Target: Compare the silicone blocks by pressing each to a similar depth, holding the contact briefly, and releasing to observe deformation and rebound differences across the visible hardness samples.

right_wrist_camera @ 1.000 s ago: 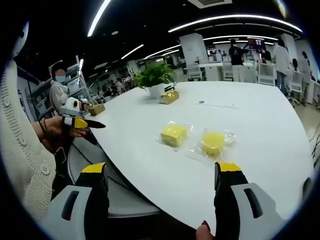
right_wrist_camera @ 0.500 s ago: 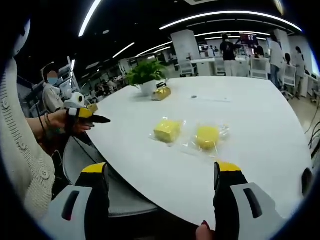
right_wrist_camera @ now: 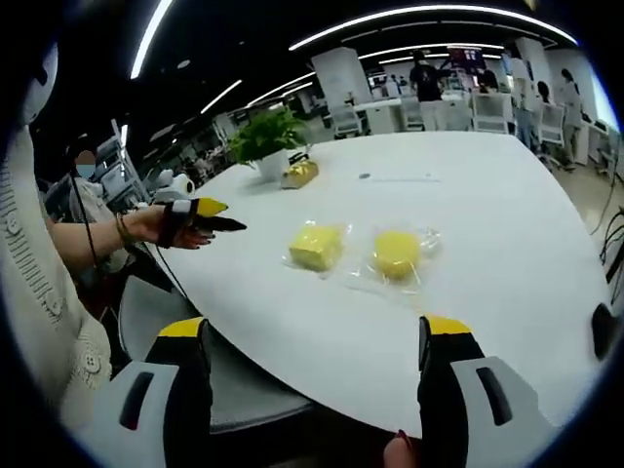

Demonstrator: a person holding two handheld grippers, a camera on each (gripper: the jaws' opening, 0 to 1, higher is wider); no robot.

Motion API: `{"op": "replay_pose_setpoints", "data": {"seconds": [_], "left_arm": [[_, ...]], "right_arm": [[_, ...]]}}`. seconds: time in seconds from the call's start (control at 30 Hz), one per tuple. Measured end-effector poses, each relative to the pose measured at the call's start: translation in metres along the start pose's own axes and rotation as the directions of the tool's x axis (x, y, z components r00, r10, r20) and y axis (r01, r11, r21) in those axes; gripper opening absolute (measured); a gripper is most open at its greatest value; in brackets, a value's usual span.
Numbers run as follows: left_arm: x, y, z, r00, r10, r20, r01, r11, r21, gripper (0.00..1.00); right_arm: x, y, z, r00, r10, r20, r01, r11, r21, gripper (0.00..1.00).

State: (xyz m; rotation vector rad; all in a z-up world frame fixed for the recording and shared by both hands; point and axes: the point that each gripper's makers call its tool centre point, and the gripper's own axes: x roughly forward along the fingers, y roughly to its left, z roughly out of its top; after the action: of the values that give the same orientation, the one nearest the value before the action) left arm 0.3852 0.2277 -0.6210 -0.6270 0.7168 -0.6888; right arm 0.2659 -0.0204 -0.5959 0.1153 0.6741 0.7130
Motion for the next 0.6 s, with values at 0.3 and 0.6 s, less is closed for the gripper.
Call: {"op": "replay_pose_setpoints", "data": {"seconds": [0.3, 0.6], "left_arm": [[0.038, 0.051, 0.022, 0.998, 0.053, 0.044, -0.046, 0.989, -0.143, 0.67], [0.084, 0.069, 0.027, 0.998, 0.033, 0.06, -0.021, 0.983, -0.182, 0.57]], "right_arm": [[0.009, -0.005, 0.0, 1.0, -0.007, -0.029, 0.008, 0.999, 0.034, 0.83], [0.012, -0.014, -0.004, 0.997, -0.022, -0.073, 0.025, 0.999, 0.045, 0.83]]}}
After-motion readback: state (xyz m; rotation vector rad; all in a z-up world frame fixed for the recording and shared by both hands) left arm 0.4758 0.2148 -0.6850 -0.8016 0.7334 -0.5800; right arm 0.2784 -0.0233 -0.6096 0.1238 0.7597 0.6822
